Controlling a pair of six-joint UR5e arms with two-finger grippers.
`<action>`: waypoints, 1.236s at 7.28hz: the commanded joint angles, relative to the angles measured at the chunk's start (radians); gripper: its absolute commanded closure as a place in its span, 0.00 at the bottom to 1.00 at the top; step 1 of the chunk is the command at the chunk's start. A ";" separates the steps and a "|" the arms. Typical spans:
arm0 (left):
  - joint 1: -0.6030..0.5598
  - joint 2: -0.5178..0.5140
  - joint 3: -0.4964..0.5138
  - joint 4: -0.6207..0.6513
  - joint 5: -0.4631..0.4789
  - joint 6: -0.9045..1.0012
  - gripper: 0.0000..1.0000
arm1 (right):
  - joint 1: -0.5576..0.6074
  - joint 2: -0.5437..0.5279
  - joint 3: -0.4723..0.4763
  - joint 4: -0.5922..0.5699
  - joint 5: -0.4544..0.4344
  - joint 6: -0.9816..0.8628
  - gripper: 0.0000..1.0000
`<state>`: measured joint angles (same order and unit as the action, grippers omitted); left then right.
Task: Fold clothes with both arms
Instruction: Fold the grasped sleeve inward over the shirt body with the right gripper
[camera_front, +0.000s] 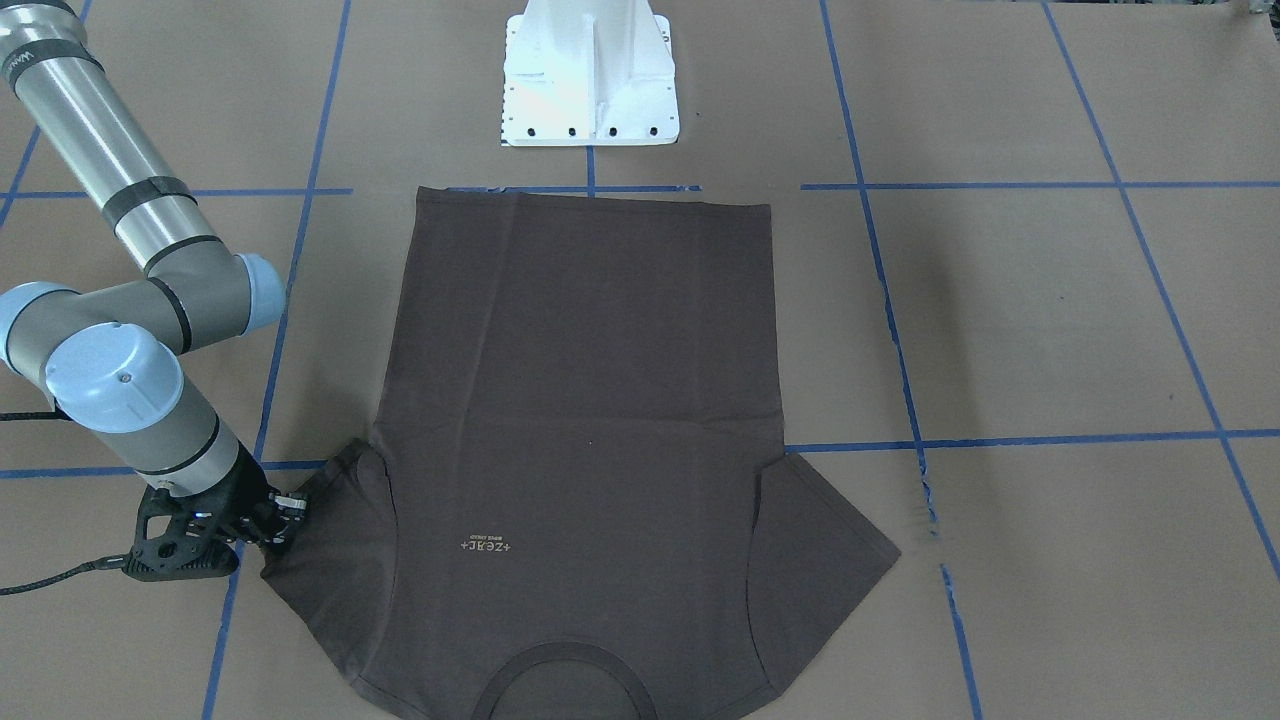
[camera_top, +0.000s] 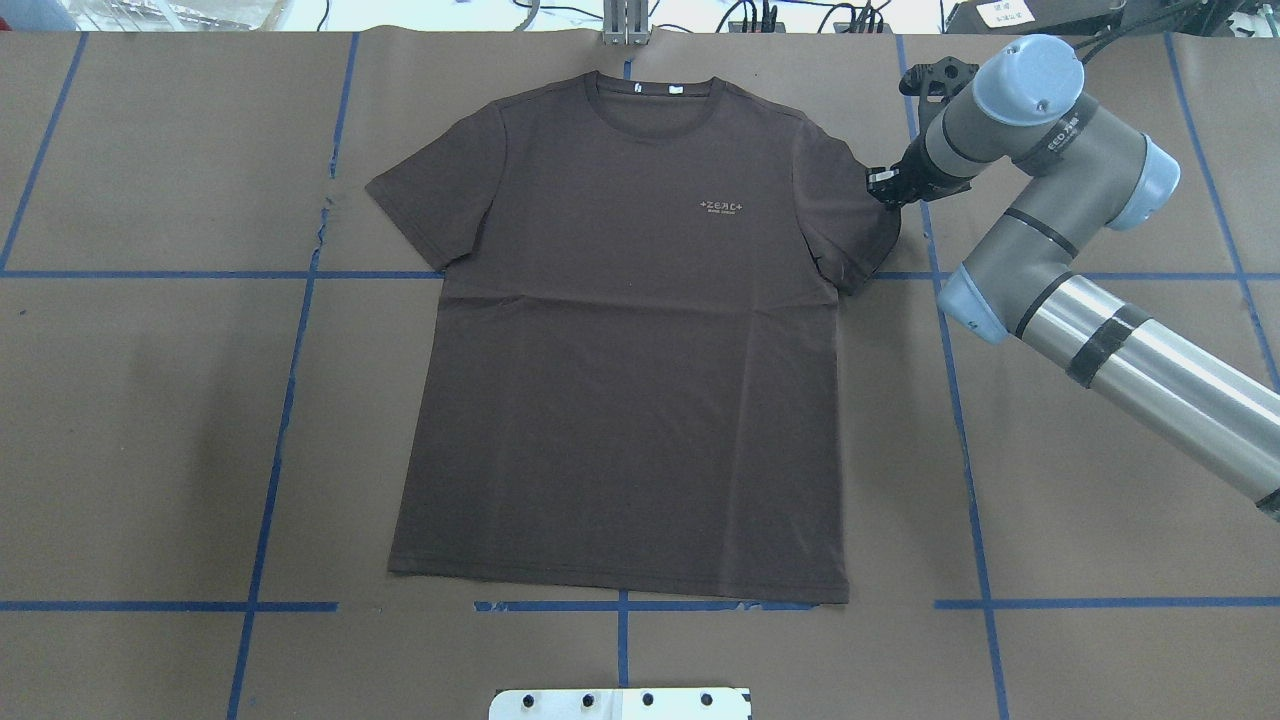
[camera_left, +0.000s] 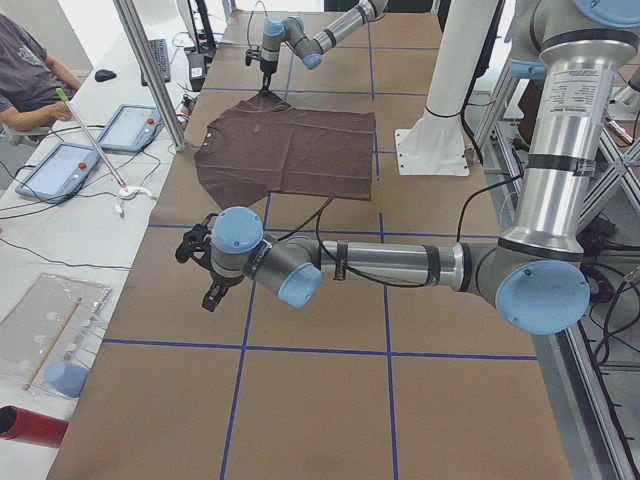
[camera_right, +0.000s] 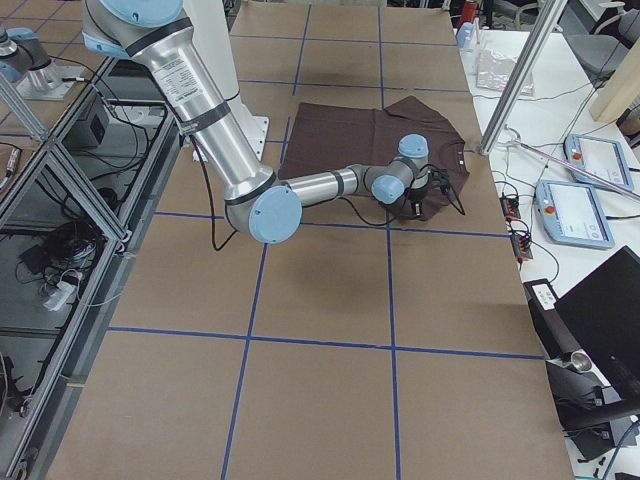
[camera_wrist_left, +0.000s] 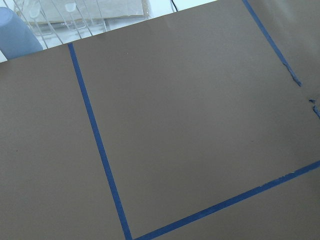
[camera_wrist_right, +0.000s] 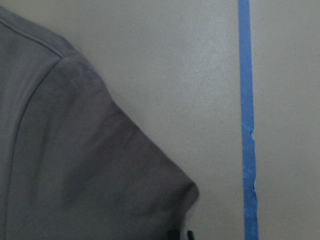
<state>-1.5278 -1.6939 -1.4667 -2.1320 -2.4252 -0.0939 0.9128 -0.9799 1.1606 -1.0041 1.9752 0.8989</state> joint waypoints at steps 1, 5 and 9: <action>0.000 0.000 0.000 0.001 -0.002 -0.001 0.00 | 0.003 0.003 0.019 0.005 -0.001 0.003 1.00; 0.000 0.000 -0.001 0.001 -0.002 0.000 0.00 | -0.086 0.155 0.038 -0.014 -0.138 0.003 1.00; 0.000 -0.001 -0.001 0.001 -0.002 -0.001 0.00 | -0.160 0.299 -0.091 -0.004 -0.245 0.014 0.01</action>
<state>-1.5278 -1.6950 -1.4670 -2.1307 -2.4267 -0.0939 0.7640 -0.6975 1.0849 -1.0119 1.7420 0.9100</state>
